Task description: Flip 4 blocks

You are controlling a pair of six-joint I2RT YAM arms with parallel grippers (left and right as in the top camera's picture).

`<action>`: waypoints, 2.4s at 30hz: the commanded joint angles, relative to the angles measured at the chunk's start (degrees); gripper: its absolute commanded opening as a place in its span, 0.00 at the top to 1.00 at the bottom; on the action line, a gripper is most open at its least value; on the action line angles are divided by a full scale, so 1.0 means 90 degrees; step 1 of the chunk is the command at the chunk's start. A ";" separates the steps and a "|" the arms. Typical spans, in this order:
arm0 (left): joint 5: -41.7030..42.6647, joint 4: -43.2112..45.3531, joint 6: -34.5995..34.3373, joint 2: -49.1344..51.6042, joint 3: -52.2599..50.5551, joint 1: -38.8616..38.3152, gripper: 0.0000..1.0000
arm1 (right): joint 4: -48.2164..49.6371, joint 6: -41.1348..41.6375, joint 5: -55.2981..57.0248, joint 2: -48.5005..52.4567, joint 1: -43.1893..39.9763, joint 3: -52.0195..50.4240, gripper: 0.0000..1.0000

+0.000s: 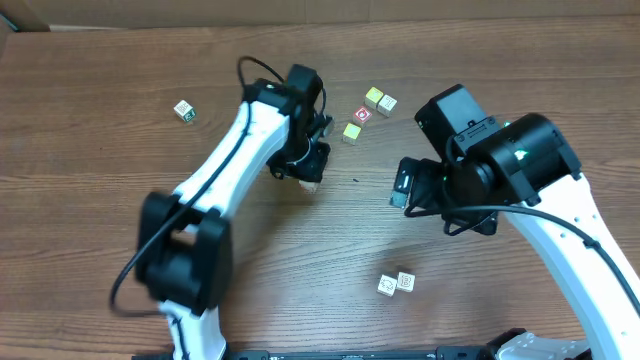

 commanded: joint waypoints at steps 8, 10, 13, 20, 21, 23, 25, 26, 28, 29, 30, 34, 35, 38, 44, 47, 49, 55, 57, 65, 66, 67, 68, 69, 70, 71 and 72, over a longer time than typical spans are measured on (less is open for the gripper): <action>0.0260 0.0209 -0.0585 -0.1360 -0.1146 -0.0238 0.96 | 0.0051 -0.0199 0.0393 -0.0022 -0.1197 -0.0034 0.00; 0.0265 0.0661 -0.0903 -0.1416 -0.1902 -0.0593 0.96 | 0.0090 -0.0364 0.0396 -0.0022 -0.1413 -0.0034 0.00; 0.0423 0.1268 -0.1251 -0.1416 -0.2642 -0.1151 0.96 | 0.0117 -0.0457 0.0393 -0.0022 -0.1581 -0.0068 0.00; 0.0410 0.2149 -0.2093 -0.1416 -0.3344 -0.2314 0.95 | 0.0170 -0.0483 0.0393 -0.0022 -0.1630 -0.0306 0.00; 0.0398 0.2251 -0.2225 -0.1416 -0.3402 -0.2429 0.95 | 0.0168 -0.0483 0.0393 -0.0022 -0.1630 -0.0325 0.00; 0.0369 0.2545 -0.2574 -0.1416 -0.3572 -0.2611 0.95 | 0.0163 -0.0483 0.0393 -0.0022 -0.1630 -0.0330 0.00; 0.0372 0.2754 -0.2863 -0.1413 -0.3738 -0.2659 0.95 | 0.0158 -0.0483 0.0393 -0.0022 -0.1630 -0.0330 0.00; 0.0372 0.2829 -0.3002 -0.1413 -0.3827 -0.2662 0.96 | 0.0158 -0.0483 0.0393 -0.0022 -0.1630 -0.0330 0.00; 0.0374 0.2941 -0.3104 -0.1413 -0.3951 -0.2662 0.96 | 0.0155 -0.0483 0.0393 -0.0022 -0.1630 -0.0330 0.00; 0.0374 0.2977 -0.3140 -0.1413 -0.4000 -0.2662 0.96 | 0.0153 -0.0483 0.0393 -0.0022 -0.1630 -0.0330 0.00; 0.0374 0.2985 -0.3140 -0.1413 -0.4031 -0.2662 0.96 | 0.0155 -0.0483 0.0393 -0.0022 -0.1630 -0.0330 0.00; 0.0418 0.2982 -0.3286 -0.1413 -0.4158 -0.2688 0.96 | 0.0160 -0.0483 0.0391 -0.0022 -0.1630 -0.0330 0.00; 0.0418 0.2982 -0.3313 -0.1413 -0.4177 -0.2710 0.96 | 0.0160 -0.0483 0.0391 -0.0022 -0.1630 -0.0330 0.00; 0.0420 0.3033 -0.3378 -0.1413 -0.4218 -0.2861 0.96 | 0.0158 -0.0483 0.0391 -0.0022 -0.1630 -0.0330 0.00; 0.0413 0.3281 -0.3531 -0.1413 -0.4221 -0.3344 0.95 | 0.0148 -0.0481 0.0345 -0.0022 -0.1630 -0.0330 0.00; 0.0328 0.3330 -0.3684 -0.1413 -0.4221 -0.3470 0.95 | 0.0136 -0.0481 0.0345 -0.0022 -0.1630 -0.0330 0.00; 0.0265 0.3330 -0.3708 -0.1411 -0.4221 -0.3475 0.94 | 0.0131 -0.0481 0.0345 -0.0022 -0.1630 -0.0330 0.00; 0.0019 0.3308 -0.3895 -0.1411 -0.4221 -0.3402 0.94 | 0.0102 -0.0481 0.0345 -0.0022 -0.1630 -0.0330 0.00; -0.0148 0.3308 -0.4036 -0.1411 -0.4221 -0.3347 0.94 | 0.0107 -0.0481 0.0345 -0.0022 -0.1630 -0.0330 0.00; -0.0282 0.3334 -0.4201 -0.1411 -0.4221 -0.3213 0.94 | 0.0112 -0.0483 0.0347 -0.0022 -0.1630 -0.0330 0.00; -0.0284 0.3337 -0.4204 -0.1411 -0.4221 -0.3213 0.94 | 0.0114 -0.0483 0.0347 -0.0022 -0.1630 -0.0330 0.00; -0.0311 0.3342 -0.4216 -0.1411 -0.4221 -0.3213 0.94 | 0.0114 -0.0483 0.0347 -0.0022 -0.1630 -0.0330 0.00; -0.0328 0.3347 -0.4255 -0.1411 -0.4221 -0.3213 0.93 | 0.0114 -0.0483 0.0347 -0.0022 -0.1630 -0.0330 0.00; -0.0323 0.3361 -0.4250 -0.1411 -0.4221 -0.3213 0.93 | 0.0117 -0.0483 0.0347 -0.0022 -0.1630 -0.0330 0.00; -0.0323 0.3359 -0.4250 -0.1411 -0.4221 -0.3213 0.93 | 0.0117 -0.0483 0.0347 -0.0022 -0.1630 -0.0330 0.00; -0.0323 0.3356 -0.4250 -0.1411 -0.4221 -0.3213 0.92 | 0.0117 -0.0483 0.0347 -0.0022 -0.1630 -0.0330 0.00; -0.0318 0.3351 -0.4250 -0.1411 -0.4221 -0.3213 0.89 | 0.0117 -0.0483 0.0347 -0.0022 -0.1630 -0.0330 0.00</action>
